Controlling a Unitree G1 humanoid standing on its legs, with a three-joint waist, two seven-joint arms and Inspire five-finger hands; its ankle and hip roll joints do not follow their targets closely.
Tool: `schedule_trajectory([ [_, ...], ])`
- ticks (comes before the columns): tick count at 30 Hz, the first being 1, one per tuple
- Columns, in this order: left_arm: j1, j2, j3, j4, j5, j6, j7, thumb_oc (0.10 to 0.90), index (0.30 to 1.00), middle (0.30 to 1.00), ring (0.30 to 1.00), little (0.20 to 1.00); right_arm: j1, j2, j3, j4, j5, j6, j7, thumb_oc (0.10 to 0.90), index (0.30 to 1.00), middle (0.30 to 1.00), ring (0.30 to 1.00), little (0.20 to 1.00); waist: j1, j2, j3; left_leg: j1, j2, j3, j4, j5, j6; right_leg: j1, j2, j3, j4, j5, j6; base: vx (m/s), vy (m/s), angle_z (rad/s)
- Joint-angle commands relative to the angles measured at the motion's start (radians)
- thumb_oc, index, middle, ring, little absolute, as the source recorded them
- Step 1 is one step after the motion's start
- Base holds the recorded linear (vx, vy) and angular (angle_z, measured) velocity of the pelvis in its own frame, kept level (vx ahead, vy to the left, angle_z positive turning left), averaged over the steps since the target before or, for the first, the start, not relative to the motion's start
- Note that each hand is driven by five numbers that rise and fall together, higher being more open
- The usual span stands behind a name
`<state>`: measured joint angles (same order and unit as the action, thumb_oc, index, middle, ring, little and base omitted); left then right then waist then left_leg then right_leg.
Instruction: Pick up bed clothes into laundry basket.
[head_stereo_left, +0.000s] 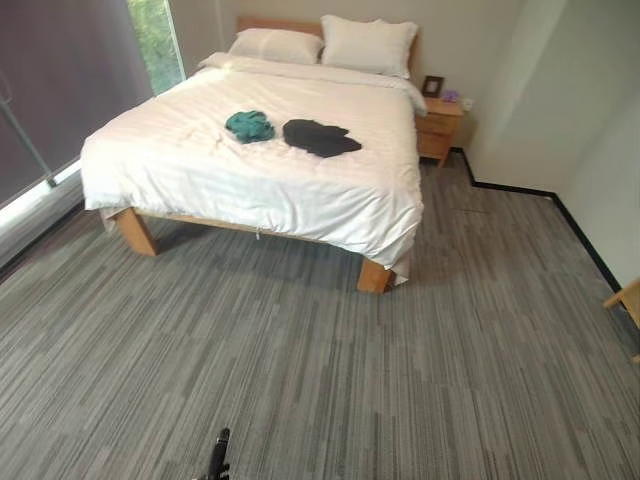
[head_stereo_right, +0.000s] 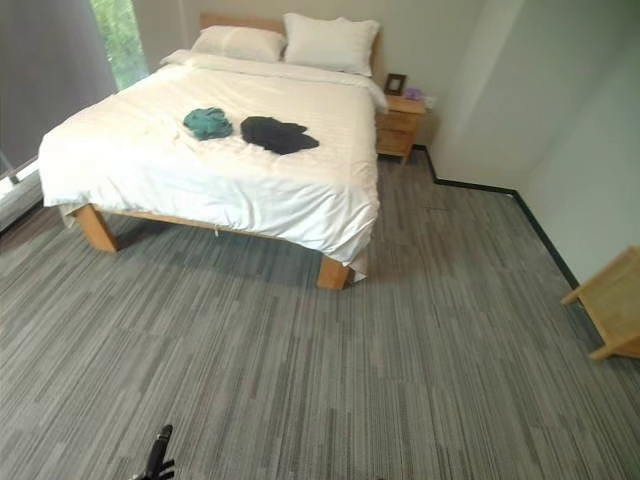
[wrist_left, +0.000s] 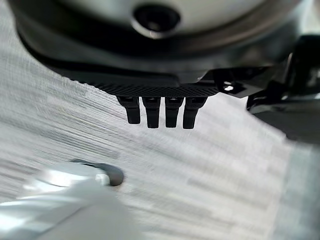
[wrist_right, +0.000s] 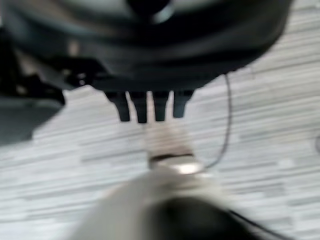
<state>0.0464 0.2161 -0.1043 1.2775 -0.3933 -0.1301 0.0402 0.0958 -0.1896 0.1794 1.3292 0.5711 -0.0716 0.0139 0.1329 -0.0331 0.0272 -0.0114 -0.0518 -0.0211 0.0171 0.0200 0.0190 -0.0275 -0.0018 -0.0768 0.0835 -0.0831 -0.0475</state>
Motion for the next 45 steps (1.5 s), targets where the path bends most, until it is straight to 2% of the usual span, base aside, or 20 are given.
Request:
schedule_trajectory([
  [1, -0.096, 0.003, 0.043, 0.070, 0.012, -0.052, 0.016, 0.800, 0.900, 0.900, 0.900, 0.900, -0.106, 0.003, 0.016, 0.003, -0.014, -0.050, 0.000, 0.800, 0.900, 0.900, 0.900, 0.900, 0.019, -0.009, 0.020, 0.047, 0.015, -0.127, -0.104, 0.010, -0.034, 0.156, -0.035, -0.010, -0.171, 0.064, 0.134, 0.00, 0.000, 0.00],
  [4, -0.082, -0.002, 0.055, 0.099, 0.029, -0.048, 0.011, 0.800, 0.900, 0.900, 0.900, 0.900, -0.099, 0.007, 0.002, 0.030, -0.013, -0.042, -0.001, 0.800, 0.900, 0.900, 0.900, 0.900, 0.019, -0.008, 0.009, 0.057, 0.016, -0.125, -0.104, 0.001, -0.032, 0.165, -0.037, -0.009, -0.171, 0.058, 0.136, 0.04, 0.009, 0.01],
  [8, -0.093, 0.015, 0.077, 0.037, -0.049, -0.075, 0.027, 0.800, 0.900, 0.900, 0.900, 0.900, -0.107, 0.007, -0.024, -0.037, 0.090, -0.063, 0.007, 0.800, 0.900, 0.900, 0.900, 0.900, 0.011, -0.006, 0.001, 0.067, 0.018, -0.114, -0.104, -0.004, -0.034, 0.171, -0.038, -0.001, -0.171, 0.056, 0.138, 0.02, 0.009, 0.01],
  [9, -0.103, 0.031, 0.089, -0.058, -0.119, -0.103, 0.040, 0.800, 0.900, 0.900, 0.900, 0.900, -0.120, -0.009, -0.031, -0.122, 0.108, -0.078, -0.001, 0.800, 0.900, 0.900, 0.900, 0.900, 0.005, -0.003, 0.001, 0.066, 0.018, -0.110, -0.104, -0.005, -0.035, 0.167, -0.039, 0.004, -0.171, 0.058, 0.139, 0.00, 0.000, 0.00],
  [14, -0.127, 0.052, 0.125, -0.234, -0.245, -0.130, 0.073, 0.800, 0.900, 0.900, 0.900, 0.900, -0.160, -0.052, -0.036, -0.272, 0.079, -0.099, -0.038, 0.800, 0.900, 0.900, 0.900, 0.900, -0.003, 0.003, 0.003, 0.063, 0.018, -0.104, -0.104, -0.003, -0.036, 0.160, -0.038, 0.012, -0.171, 0.064, 0.143, -0.02, 0.018, -0.03],
  [15, -0.142, 0.065, 0.133, -0.396, -0.301, -0.146, 0.090, 0.800, 0.900, 0.900, 0.900, 0.900, -0.189, -0.082, -0.041, -0.440, 0.079, -0.107, -0.062, 0.800, 0.900, 0.900, 0.900, 0.900, -0.013, 0.006, 0.005, 0.059, 0.018, -0.097, -0.104, -0.002, -0.037, 0.152, -0.038, 0.020, -0.171, 0.071, 0.144, -0.03, 0.029, -0.01],
  [16, -0.139, 0.064, 0.133, -0.399, -0.300, -0.145, 0.092, 0.800, 0.900, 0.900, 0.900, 0.900, -0.186, -0.082, -0.041, -0.444, 0.078, -0.105, -0.064, 0.800, 0.900, 0.900, 0.900, 0.900, -0.012, 0.007, 0.005, 0.061, 0.018, -0.096, -0.104, -0.003, -0.037, 0.153, -0.038, 0.020, -0.171, 0.071, 0.144, -0.04, 0.040, -0.07],
  [18, -0.122, 0.087, 0.117, -0.561, -0.257, -0.153, 0.103, 0.800, 0.900, 0.900, 0.900, 0.900, -0.203, -0.116, -0.043, -0.614, 0.025, -0.114, -0.075, 0.800, 0.900, 0.900, 0.900, 0.900, -0.021, 0.013, 0.008, 0.058, 0.018, -0.087, -0.104, -0.004, -0.034, 0.144, -0.038, 0.033, -0.171, 0.078, 0.146, -0.03, 0.037, -0.15],
  [23, -0.095, 0.127, 0.094, -0.711, -0.143, -0.137, 0.096, 0.800, 0.900, 0.900, 0.900, 0.900, -0.185, -0.142, -0.033, -0.737, -0.091, -0.109, -0.074, 0.800, 0.900, 0.900, 0.900, 0.900, -0.026, 0.019, 0.017, 0.059, 0.016, -0.082, -0.104, -0.010, -0.027, 0.139, -0.041, 0.043, -0.171, 0.081, 0.147, 0.00, 0.044, -0.13],
  [27, -0.043, 0.146, 0.103, -0.767, -0.065, -0.134, 0.074, 0.800, 0.900, 0.900, 0.900, 0.900, -0.129, -0.150, -0.029, -0.780, -0.160, -0.105, -0.048, 0.800, 0.900, 0.900, 0.900, 0.900, -0.019, 0.022, 0.023, 0.062, 0.009, -0.084, -0.104, -0.018, -0.017, 0.137, -0.047, 0.051, -0.171, 0.081, 0.152, 0.03, 0.055, -0.07],
  [34, 0.000, 0.138, 0.142, -0.788, -0.080, -0.148, 0.083, 0.800, 0.900, 0.900, 0.900, 0.900, -0.156, -0.136, -0.008, -0.808, -0.159, -0.122, -0.032, 0.800, 0.900, 0.900, 0.900, 0.900, 0.023, 0.017, 0.058, 0.007, -0.017, -0.071, -0.027, -0.051, 0.006, 0.108, -0.094, 0.054, -0.137, 0.084, 0.173, -0.01, 0.108, -0.06],
  [35, 0.002, 0.136, 0.148, -0.796, -0.100, -0.148, 0.080, 0.800, 0.900, 0.900, 0.900, 0.900, -0.164, -0.135, -0.019, -0.822, -0.149, -0.125, -0.036, 0.800, 0.900, 0.900, 0.900, 0.900, 0.032, 0.027, 0.068, 0.003, -0.029, -0.092, -0.009, -0.063, 0.023, 0.062, -0.115, 0.048, -0.005, 0.058, 0.180, 0.04, 0.203, 0.02],
  [36, 0.000, 0.141, 0.148, -0.803, -0.100, -0.146, 0.083, 0.800, 0.900, 0.900, 0.900, 0.900, -0.164, -0.129, -0.026, -0.839, -0.134, -0.131, -0.037, 0.800, 0.900, 0.900, 0.900, 0.900, 0.029, 0.029, 0.077, 0.003, -0.042, -0.114, 0.003, -0.069, 0.035, 0.025, -0.120, 0.054, 0.094, 0.077, 0.185, 0.06, 0.288, 0.08],
  [38, 0.003, 0.154, 0.145, -0.825, -0.080, -0.138, 0.084, 0.800, 0.900, 0.900, 0.900, 0.900, -0.155, -0.123, -0.027, -0.872, -0.142, -0.132, -0.036, 0.800, 0.900, 0.900, 0.900, 0.900, 0.012, 0.039, 0.100, 0.012, -0.061, -0.142, 0.028, -0.081, 0.056, -0.077, -0.136, 0.075, 0.340, 0.177, 0.171, 0.07, 0.224, 0.12],
  [39, 0.003, 0.154, 0.146, -0.825, -0.079, -0.138, 0.084, 0.800, 0.900, 0.900, 0.900, 0.900, -0.155, -0.123, -0.027, -0.872, -0.142, -0.132, -0.037, 0.800, 0.900, 0.900, 0.900, 0.900, 0.013, 0.036, 0.099, 0.009, -0.064, -0.140, 0.030, -0.082, 0.056, -0.085, -0.139, 0.078, 0.349, 0.173, 0.172, 0.08, 0.283, 0.35],
  [40, -0.002, 0.161, 0.140, -0.852, -0.071, -0.133, 0.080, 0.800, 0.900, 0.900, 0.900, 0.900, -0.165, -0.113, -0.009, -0.888, -0.153, -0.133, -0.034, 0.800, 0.900, 0.900, 0.900, 0.900, -0.003, 0.062, 0.138, 0.037, -0.054, -0.149, 0.045, -0.099, 0.077, -0.187, -0.132, 0.080, 0.537, 0.228, 0.155, 0.11, 0.214, 0.42],
  [42, -0.015, 0.159, 0.128, -0.877, -0.075, -0.129, 0.073, 0.800, 0.900, 0.900, 0.900, 0.900, -0.166, -0.119, -0.007, -0.898, -0.154, -0.129, -0.024, 0.800, 0.900, 0.900, 0.900, 0.900, -0.024, 0.065, 0.156, 0.060, -0.048, -0.175, 0.065, -0.117, 0.081, -0.277, -0.085, 0.078, 0.589, 0.196, 0.156, 0.23, 0.150, 0.31],
  [43, -0.025, 0.158, 0.117, -0.883, -0.068, -0.126, 0.071, 0.800, 0.900, 0.900, 0.900, 0.900, -0.157, -0.124, -0.010, -0.912, -0.150, -0.125, -0.014, 0.800, 0.900, 0.900, 0.900, 0.900, -0.044, 0.058, 0.155, 0.081, -0.053, -0.195, 0.061, -0.127, 0.079, -0.314, -0.055, 0.077, 0.549, 0.177, 0.157, 0.42, 0.007, 0.39],
  [44, -0.033, 0.163, 0.104, -0.900, -0.051, -0.124, 0.067, 0.800, 0.900, 0.900, 0.900, 0.900, -0.138, -0.133, -0.018, -0.924, -0.142, -0.124, 0.000, 0.800, 0.900, 0.900, 0.900, 0.900, -0.076, 0.048, 0.153, 0.135, -0.051, -0.233, 0.048, -0.141, 0.072, -0.328, -0.013, 0.064, 0.437, 0.157, 0.157, 0.49, -0.038, 0.60],
  [45, -0.041, 0.166, 0.097, -0.912, -0.044, -0.124, 0.062, 0.800, 0.900, 0.900, 0.900, 0.900, -0.126, -0.141, -0.026, -0.932, -0.138, -0.123, 0.003, 0.800, 0.900, 0.900, 0.900, 0.900, -0.093, 0.042, 0.150, 0.170, -0.047, -0.259, 0.039, -0.155, 0.068, -0.342, 0.004, 0.059, 0.363, 0.157, 0.162, 0.57, -0.064, 0.72],
])
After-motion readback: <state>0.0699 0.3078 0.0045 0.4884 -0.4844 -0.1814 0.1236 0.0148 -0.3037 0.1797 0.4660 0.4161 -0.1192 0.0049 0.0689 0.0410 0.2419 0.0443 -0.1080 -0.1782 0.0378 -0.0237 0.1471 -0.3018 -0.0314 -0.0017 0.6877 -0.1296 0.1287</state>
